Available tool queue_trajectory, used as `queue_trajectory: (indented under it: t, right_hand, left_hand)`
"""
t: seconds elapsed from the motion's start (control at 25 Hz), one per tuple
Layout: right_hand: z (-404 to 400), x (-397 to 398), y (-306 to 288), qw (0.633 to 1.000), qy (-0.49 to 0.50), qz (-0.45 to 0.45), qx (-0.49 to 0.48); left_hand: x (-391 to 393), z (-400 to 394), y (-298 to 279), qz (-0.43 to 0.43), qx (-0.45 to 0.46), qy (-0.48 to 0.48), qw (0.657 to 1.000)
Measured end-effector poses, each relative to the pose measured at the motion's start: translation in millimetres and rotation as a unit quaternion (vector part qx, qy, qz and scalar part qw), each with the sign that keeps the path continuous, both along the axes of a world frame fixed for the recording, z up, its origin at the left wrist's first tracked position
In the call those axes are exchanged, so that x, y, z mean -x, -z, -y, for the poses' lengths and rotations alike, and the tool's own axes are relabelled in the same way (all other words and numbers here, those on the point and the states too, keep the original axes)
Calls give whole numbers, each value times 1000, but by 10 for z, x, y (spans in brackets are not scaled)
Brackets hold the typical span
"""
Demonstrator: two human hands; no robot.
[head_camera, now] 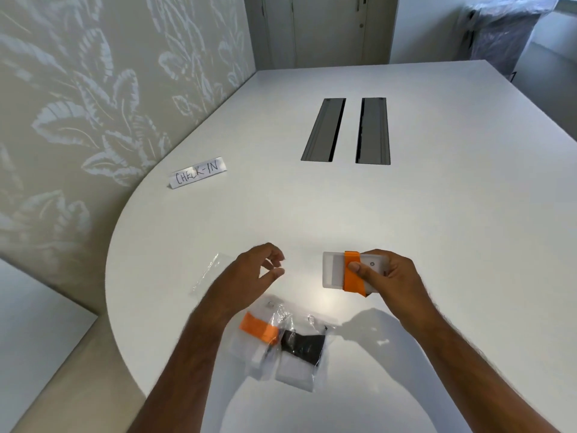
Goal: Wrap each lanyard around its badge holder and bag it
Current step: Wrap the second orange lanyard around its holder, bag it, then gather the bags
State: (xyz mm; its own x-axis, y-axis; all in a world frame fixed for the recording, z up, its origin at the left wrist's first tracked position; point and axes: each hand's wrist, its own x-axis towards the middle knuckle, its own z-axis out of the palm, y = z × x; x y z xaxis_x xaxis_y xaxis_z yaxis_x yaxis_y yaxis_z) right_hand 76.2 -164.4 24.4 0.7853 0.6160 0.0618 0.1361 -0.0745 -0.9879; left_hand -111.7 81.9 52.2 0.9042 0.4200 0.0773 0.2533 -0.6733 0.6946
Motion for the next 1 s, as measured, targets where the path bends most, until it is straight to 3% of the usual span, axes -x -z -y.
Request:
queue_trajectory:
  t: [0.12, 0.4, 0.56, 0.72, 0.84, 1.0]
  right_hand:
    - [-31, 46, 40, 1000, -9, -10, 1]
    - [-96, 154, 159, 999, -18, -10, 25]
    - [-137, 222, 190, 999, -29, -1, 35]
    - [-195, 278, 207, 999, -30, 7, 41]
    - [-234, 314, 218, 998, -34, 11, 47]
    - [-294, 376, 169, 999, -31, 6, 37]
  left_hand:
    - [390, -371, 173, -59, -72, -32, 995]
    - [1058, -906, 371, -161, -85, -93, 979]
    - [1176, -936, 474, -132, -101, -107, 980]
    - [1193, -897, 547, -35, -198, -104, 974]
    - [1179, -885, 557, -15, -252, -78, 964]
    - [1147, -932, 593, -28, -209, -73, 975]
